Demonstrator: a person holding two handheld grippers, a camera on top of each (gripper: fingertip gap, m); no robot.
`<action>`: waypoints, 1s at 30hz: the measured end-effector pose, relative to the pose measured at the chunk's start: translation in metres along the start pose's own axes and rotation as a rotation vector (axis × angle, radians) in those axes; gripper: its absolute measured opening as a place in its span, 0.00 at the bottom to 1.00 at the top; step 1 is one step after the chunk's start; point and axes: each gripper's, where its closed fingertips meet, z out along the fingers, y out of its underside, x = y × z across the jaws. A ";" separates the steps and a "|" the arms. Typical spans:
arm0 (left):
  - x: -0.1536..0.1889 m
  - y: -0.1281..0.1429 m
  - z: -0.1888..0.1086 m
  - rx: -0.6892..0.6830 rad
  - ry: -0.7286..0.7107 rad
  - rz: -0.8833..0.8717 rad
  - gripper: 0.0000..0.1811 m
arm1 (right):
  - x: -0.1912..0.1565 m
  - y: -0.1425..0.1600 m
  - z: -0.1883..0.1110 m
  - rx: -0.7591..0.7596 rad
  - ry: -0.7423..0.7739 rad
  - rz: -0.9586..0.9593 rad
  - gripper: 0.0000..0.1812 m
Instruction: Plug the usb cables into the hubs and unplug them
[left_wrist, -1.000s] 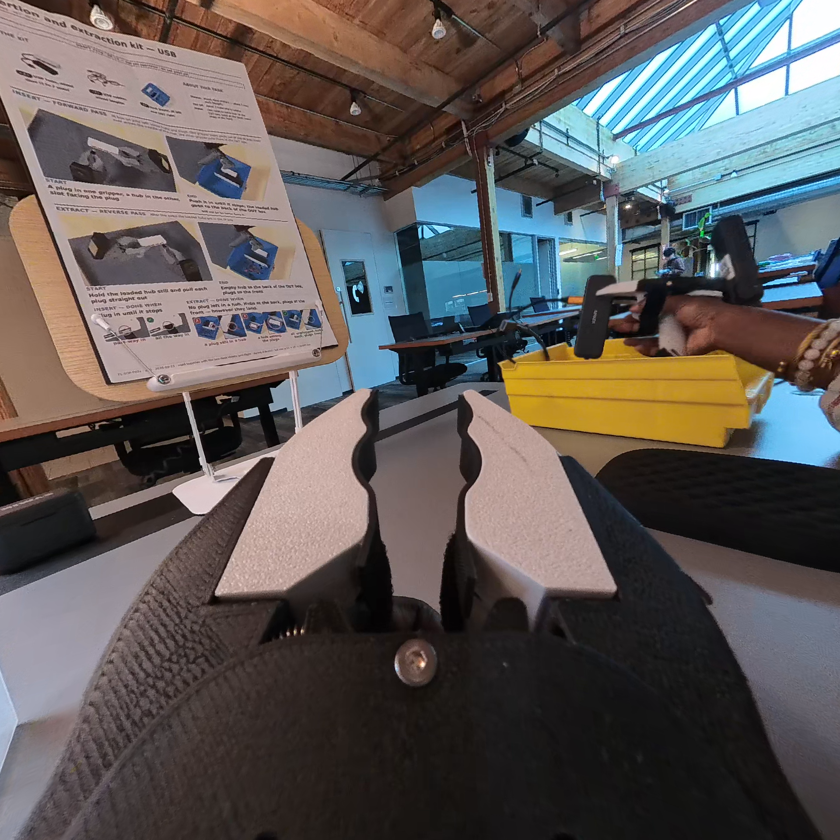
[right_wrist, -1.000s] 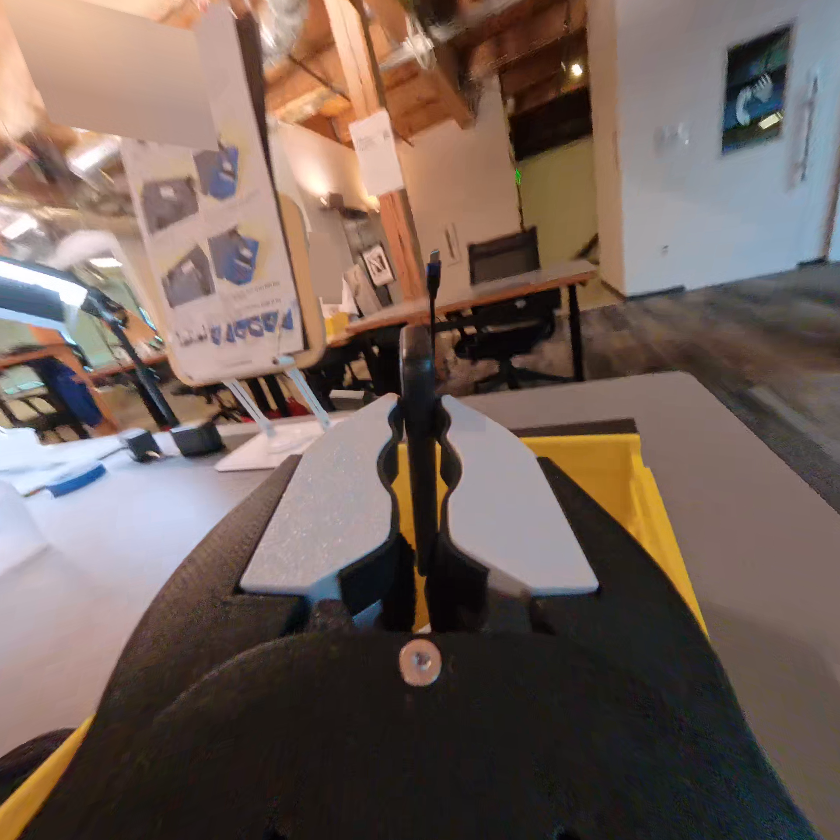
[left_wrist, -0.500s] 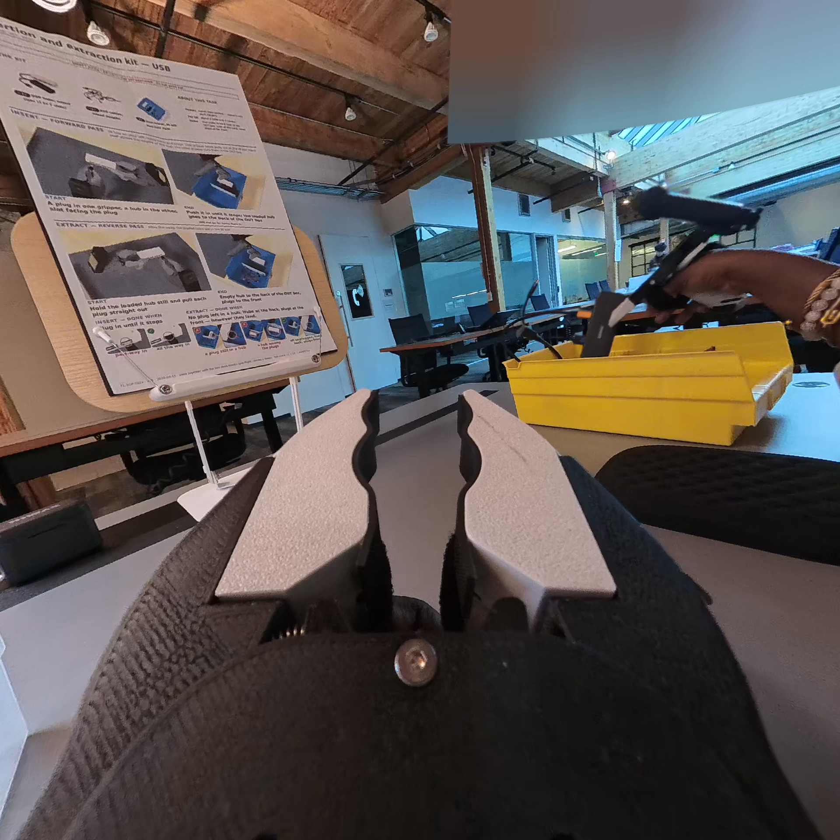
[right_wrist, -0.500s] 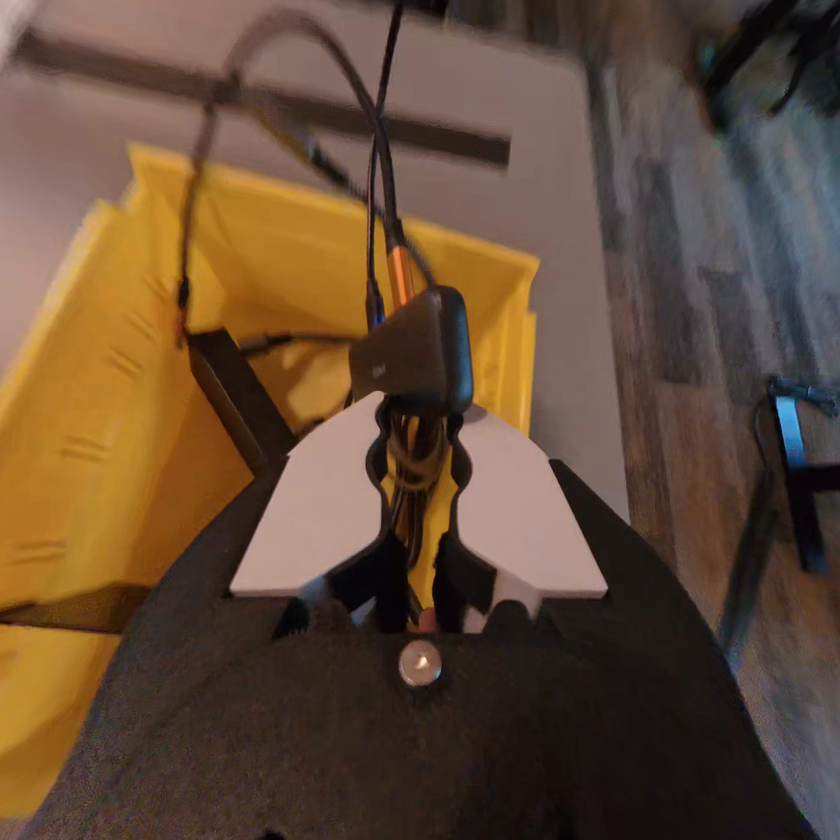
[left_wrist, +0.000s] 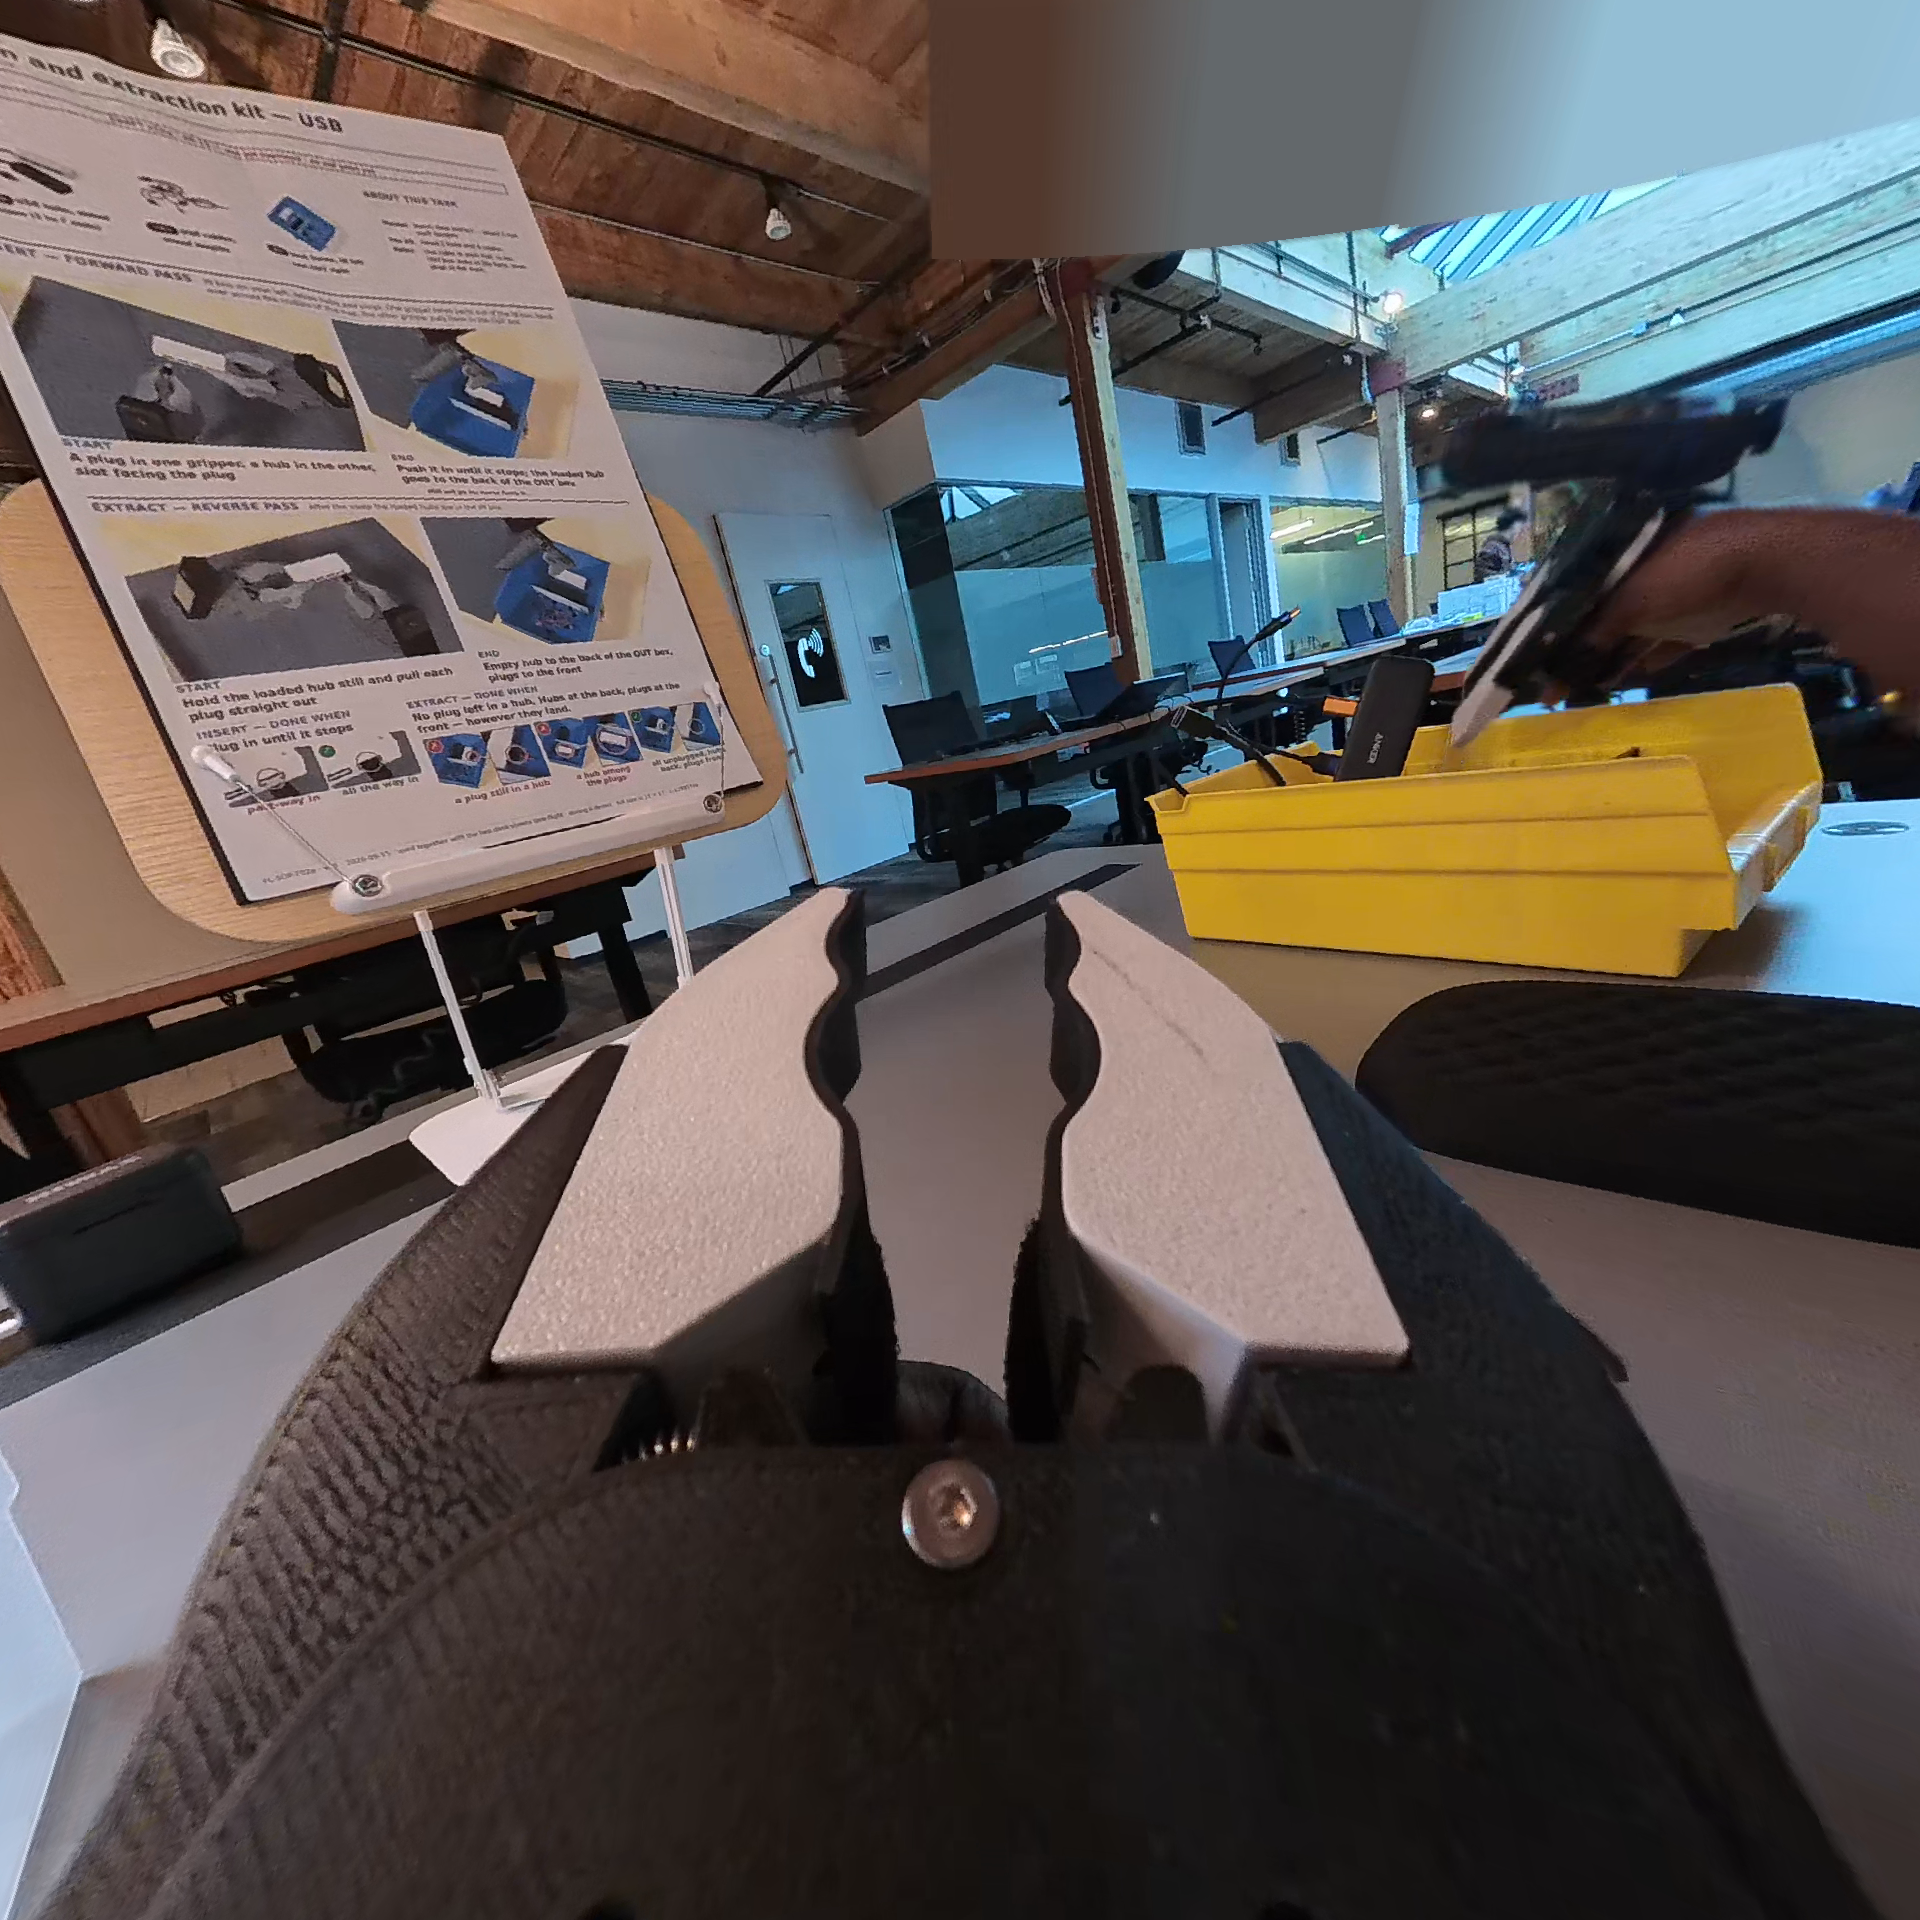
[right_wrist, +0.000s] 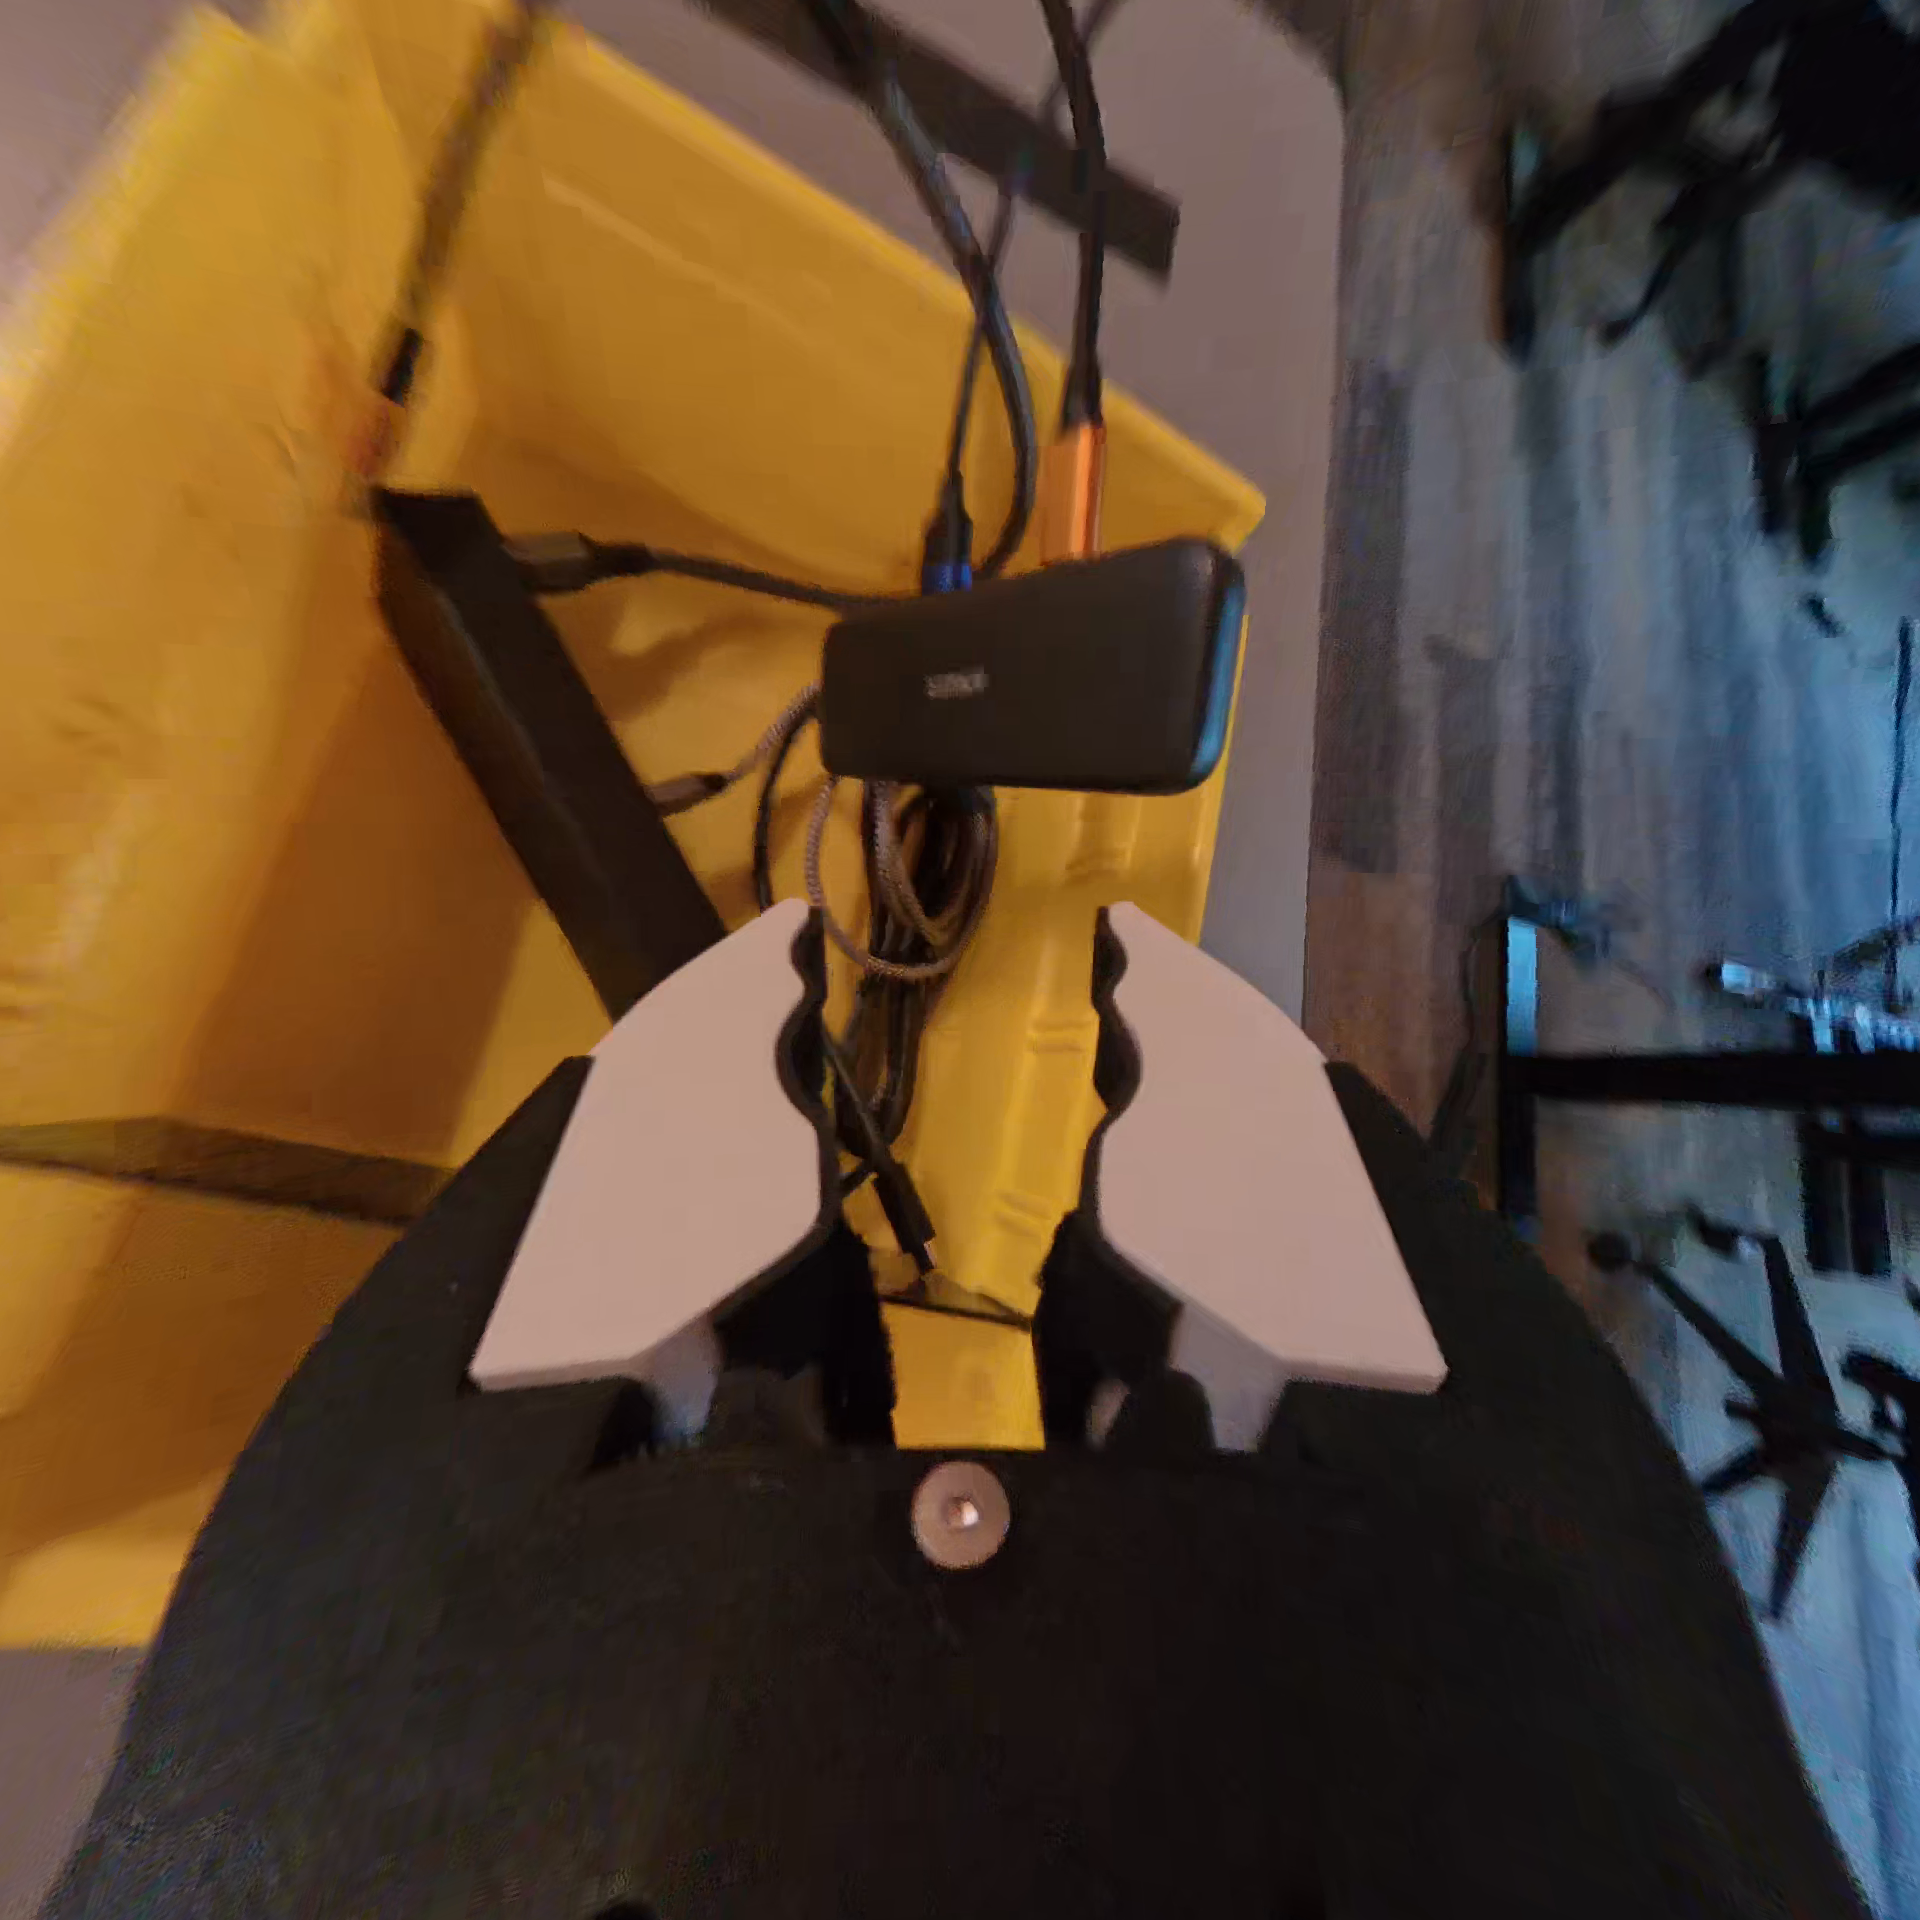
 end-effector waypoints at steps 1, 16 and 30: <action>0.000 0.000 0.000 -0.001 0.001 0.003 0.18 | -0.006 -0.008 -0.013 0.065 -0.013 0.000 0.28; -0.022 -0.015 -0.006 0.092 -0.145 0.015 0.34 | -0.183 0.033 -0.054 0.131 -0.388 -0.130 0.17; -0.029 -0.031 -0.010 0.186 -0.184 -0.020 0.54 | -0.205 -0.056 0.010 0.109 -0.278 -0.251 0.16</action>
